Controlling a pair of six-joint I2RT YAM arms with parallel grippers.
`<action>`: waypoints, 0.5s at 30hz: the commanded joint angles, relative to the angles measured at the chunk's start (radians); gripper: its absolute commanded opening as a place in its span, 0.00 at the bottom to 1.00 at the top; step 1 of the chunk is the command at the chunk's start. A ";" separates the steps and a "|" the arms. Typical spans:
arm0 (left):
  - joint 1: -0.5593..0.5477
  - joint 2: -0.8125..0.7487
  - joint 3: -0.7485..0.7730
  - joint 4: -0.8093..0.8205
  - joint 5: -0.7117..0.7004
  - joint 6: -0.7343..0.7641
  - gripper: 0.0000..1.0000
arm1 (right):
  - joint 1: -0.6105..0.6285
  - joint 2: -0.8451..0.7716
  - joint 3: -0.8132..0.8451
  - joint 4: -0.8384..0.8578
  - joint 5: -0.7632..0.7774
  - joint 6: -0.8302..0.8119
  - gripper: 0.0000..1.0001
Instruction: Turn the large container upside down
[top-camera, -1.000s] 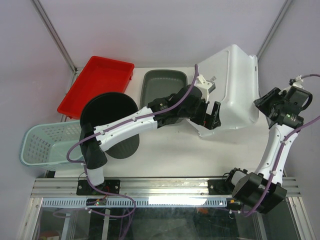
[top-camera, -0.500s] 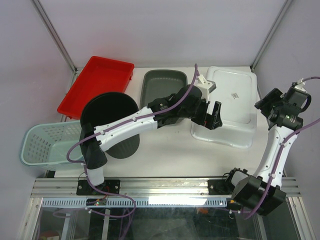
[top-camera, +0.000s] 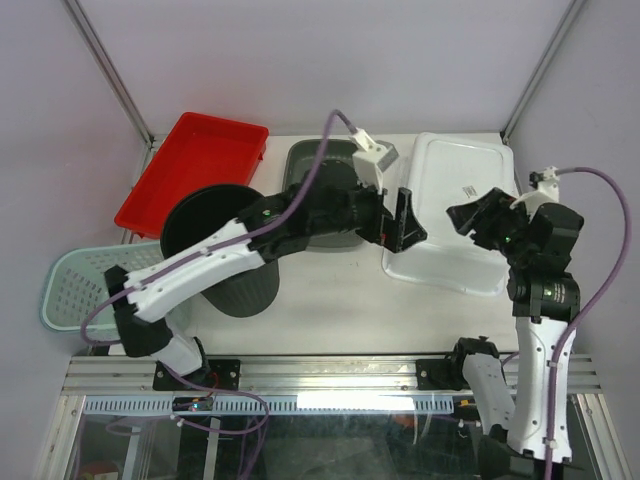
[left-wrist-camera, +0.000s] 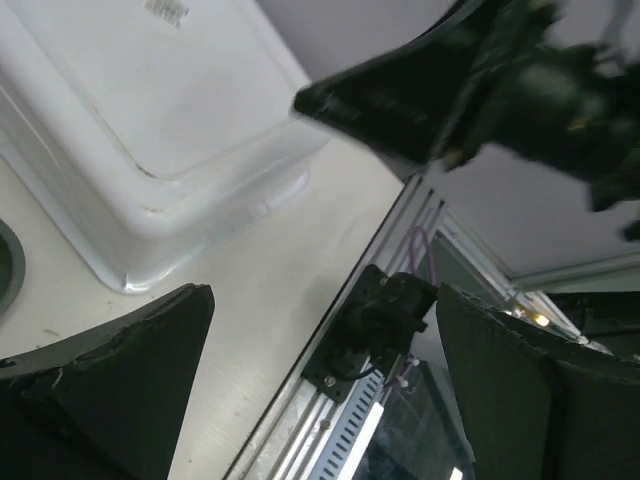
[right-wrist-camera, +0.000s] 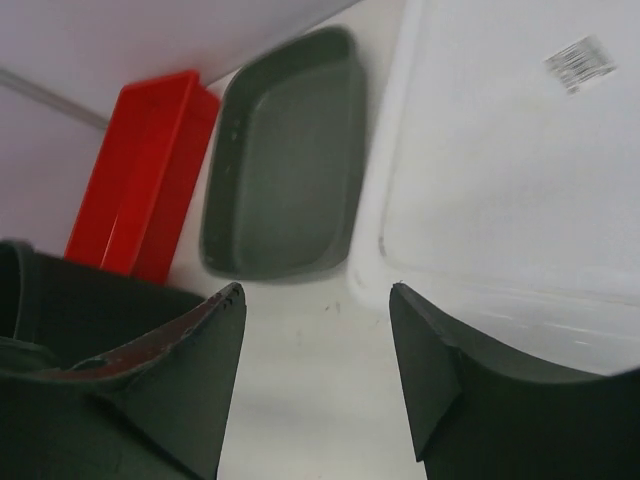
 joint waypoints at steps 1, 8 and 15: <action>-0.012 -0.173 0.026 0.080 -0.021 0.033 0.99 | 0.193 0.014 -0.065 0.080 -0.013 0.090 0.63; -0.014 -0.280 0.017 0.102 -0.057 0.063 0.99 | 0.776 0.173 -0.095 0.098 0.432 0.162 0.62; -0.013 -0.287 -0.033 0.109 -0.093 0.062 0.99 | 0.984 0.478 -0.070 0.149 0.694 0.250 0.63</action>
